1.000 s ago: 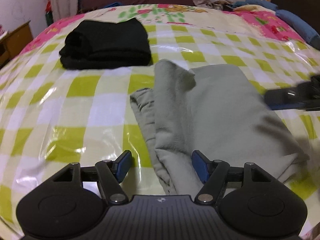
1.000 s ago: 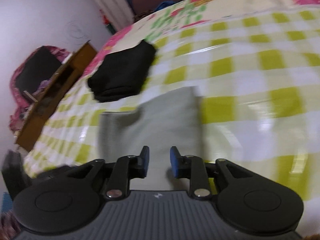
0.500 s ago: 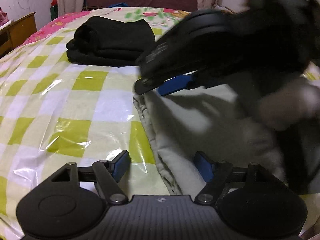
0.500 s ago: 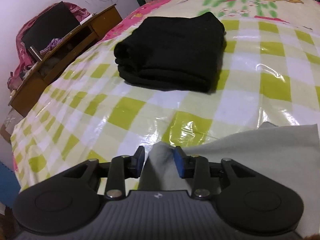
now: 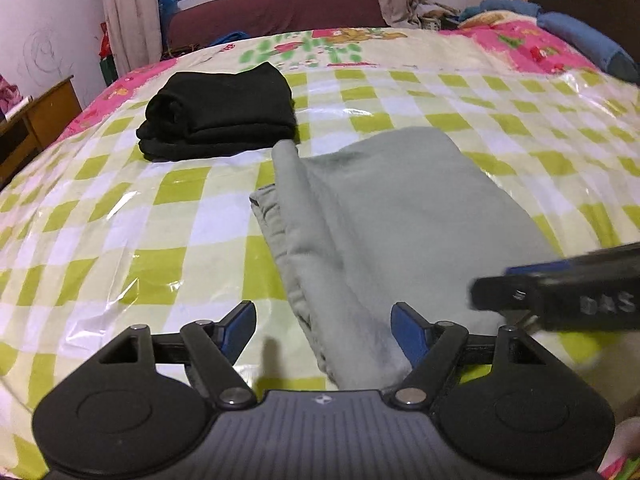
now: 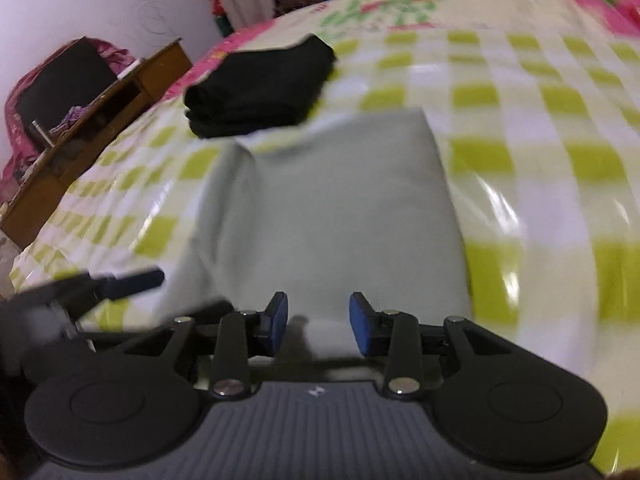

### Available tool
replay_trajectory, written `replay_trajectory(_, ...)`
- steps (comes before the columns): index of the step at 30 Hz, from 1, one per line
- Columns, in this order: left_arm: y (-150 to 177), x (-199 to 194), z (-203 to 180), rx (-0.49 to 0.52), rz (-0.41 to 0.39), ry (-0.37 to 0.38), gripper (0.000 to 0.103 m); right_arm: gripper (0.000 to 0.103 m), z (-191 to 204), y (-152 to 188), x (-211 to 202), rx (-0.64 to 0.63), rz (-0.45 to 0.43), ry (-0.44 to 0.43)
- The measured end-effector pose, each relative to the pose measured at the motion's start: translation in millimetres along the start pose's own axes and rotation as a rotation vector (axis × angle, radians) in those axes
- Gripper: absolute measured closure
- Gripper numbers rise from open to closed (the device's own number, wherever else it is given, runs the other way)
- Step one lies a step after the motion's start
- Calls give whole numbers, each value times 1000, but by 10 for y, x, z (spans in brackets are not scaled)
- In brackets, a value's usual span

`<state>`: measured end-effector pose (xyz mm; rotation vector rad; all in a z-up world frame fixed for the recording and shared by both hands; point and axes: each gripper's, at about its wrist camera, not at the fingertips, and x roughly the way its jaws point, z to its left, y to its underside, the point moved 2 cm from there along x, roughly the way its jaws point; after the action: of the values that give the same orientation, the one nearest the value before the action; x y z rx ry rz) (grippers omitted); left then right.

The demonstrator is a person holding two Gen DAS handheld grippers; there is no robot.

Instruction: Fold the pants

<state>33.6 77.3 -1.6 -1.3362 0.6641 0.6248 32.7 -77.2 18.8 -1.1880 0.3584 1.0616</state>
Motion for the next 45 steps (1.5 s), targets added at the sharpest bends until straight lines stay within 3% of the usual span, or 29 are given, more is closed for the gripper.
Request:
replay_trajectory(13,123,-232,-113,43,-22,-64,12,65,116,264,-459,8,-134,1)
replay_trajectory(35,161,-225,-161,72,-27,-78,8,63,44,393,-433,32,-138,30)
replay_trajectory(45,201,-302,-247,112,-27,-69,3,58,79,413,-451,25,-138,24)
